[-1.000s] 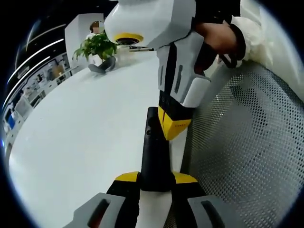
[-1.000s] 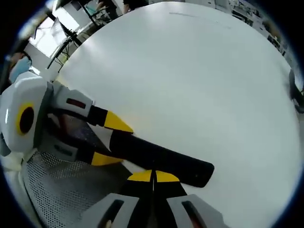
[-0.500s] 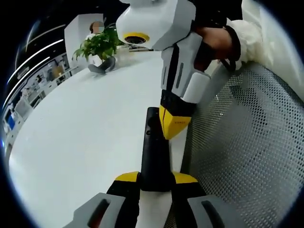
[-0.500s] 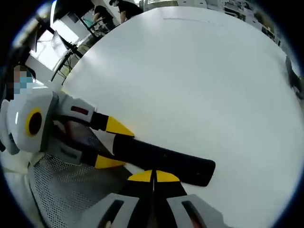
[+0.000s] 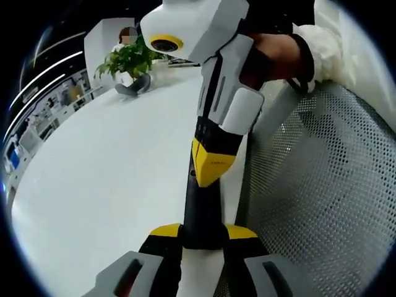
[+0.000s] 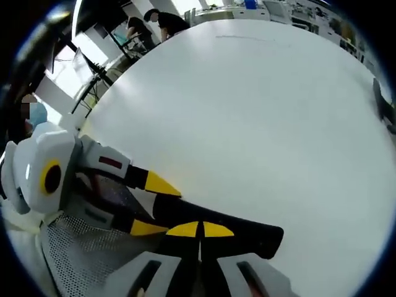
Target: Press the specified remote control buttons in sequence, fully releasing each button before pressing the next.
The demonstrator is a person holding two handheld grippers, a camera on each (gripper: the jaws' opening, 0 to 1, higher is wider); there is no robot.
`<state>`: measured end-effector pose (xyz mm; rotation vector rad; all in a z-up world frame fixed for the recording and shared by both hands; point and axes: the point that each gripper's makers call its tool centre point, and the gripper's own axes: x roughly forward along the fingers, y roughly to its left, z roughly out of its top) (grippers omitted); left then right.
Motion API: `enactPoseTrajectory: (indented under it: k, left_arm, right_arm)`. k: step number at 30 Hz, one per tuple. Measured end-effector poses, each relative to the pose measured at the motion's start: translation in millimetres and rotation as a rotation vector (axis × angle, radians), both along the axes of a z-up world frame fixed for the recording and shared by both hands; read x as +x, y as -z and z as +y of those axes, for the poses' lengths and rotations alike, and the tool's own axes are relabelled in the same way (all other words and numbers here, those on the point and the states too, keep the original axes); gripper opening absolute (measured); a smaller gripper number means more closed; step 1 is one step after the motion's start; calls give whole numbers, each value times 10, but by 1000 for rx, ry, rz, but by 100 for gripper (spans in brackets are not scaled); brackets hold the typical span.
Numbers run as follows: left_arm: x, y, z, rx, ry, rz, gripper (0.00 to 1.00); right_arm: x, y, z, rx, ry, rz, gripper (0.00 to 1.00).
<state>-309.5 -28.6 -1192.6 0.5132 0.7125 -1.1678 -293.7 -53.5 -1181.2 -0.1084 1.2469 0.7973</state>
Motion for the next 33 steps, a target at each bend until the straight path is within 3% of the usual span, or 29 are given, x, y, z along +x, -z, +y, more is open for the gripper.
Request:
enactPoseTrajectory:
  k: [12,16,23,26,30,33]
  left_arm:
    - [17,1,12,8,-14,2,24]
    - [12,-2,15,7,-13,3,24]
    - [7,0,15,11,-21,10,24]
    - [5,1,1,12,-18,9,24]
    - [1,-1,3,14,-18,9,24]
    - [1,-3,5,14,-20,10,24]
  right_arm:
    - [41,30,16,-69,-20,47,0]
    - [53,33,-1,-31,22,54,0]
    - [53,31,2,-8,24,57,0]
    - [24,-17,93,36,12,55,0]
    - [-33,60,74,-11,-25,61,0]
    - [-19,35,85,12,-17,54,0]
